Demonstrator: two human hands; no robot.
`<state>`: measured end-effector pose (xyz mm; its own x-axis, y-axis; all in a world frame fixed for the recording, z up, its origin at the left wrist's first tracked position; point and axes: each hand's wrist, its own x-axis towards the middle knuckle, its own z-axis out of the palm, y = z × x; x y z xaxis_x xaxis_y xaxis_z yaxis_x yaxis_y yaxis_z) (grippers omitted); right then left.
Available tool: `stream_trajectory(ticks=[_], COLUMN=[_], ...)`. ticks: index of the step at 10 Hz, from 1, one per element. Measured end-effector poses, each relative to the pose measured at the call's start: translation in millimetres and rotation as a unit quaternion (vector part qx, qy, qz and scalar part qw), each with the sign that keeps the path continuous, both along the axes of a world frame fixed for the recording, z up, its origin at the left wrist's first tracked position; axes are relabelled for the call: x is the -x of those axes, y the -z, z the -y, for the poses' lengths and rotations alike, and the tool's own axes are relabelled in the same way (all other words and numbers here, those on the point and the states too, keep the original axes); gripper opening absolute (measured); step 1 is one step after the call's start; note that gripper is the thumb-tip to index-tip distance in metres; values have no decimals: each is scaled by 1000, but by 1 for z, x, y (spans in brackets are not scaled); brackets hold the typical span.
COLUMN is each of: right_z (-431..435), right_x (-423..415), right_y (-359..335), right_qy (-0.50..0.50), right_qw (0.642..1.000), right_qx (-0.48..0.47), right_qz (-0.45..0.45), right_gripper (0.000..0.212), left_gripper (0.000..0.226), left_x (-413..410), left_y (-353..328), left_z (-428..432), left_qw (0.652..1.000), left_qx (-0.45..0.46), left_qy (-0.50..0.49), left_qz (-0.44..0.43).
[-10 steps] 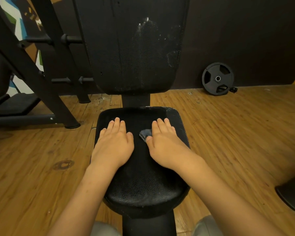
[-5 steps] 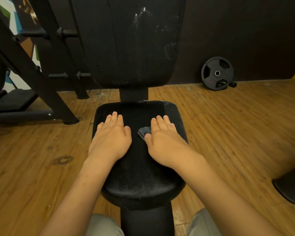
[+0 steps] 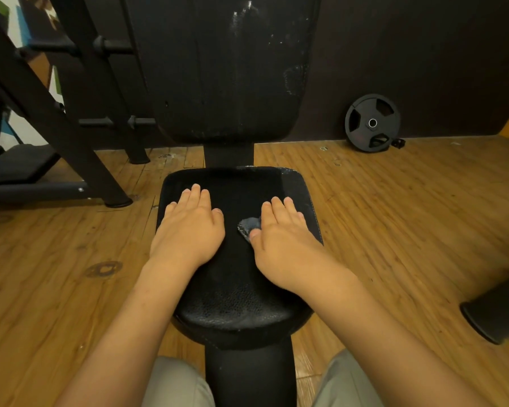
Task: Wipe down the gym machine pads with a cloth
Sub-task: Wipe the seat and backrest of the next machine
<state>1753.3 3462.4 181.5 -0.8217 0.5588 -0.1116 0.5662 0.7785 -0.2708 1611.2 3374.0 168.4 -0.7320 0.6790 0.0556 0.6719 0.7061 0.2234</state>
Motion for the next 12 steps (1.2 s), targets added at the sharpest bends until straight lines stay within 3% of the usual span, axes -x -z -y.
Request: stream_trajectory(ticks=[6, 12], right_z=[-9, 8], right_x=[21, -7], right_y=[-6, 2], right_qy=[34, 21], right_qw=[999, 999], right_qx=[-17, -23], right_qz=[9, -43], right_gripper=[63, 62], left_gripper=[58, 59], left_x=[-3, -3], left_y=[-3, -3], left_z=[1, 1], left_qw=[1000, 1000], left_qx=[4, 1], left_qy=[1, 2], left_qz=[-2, 7])
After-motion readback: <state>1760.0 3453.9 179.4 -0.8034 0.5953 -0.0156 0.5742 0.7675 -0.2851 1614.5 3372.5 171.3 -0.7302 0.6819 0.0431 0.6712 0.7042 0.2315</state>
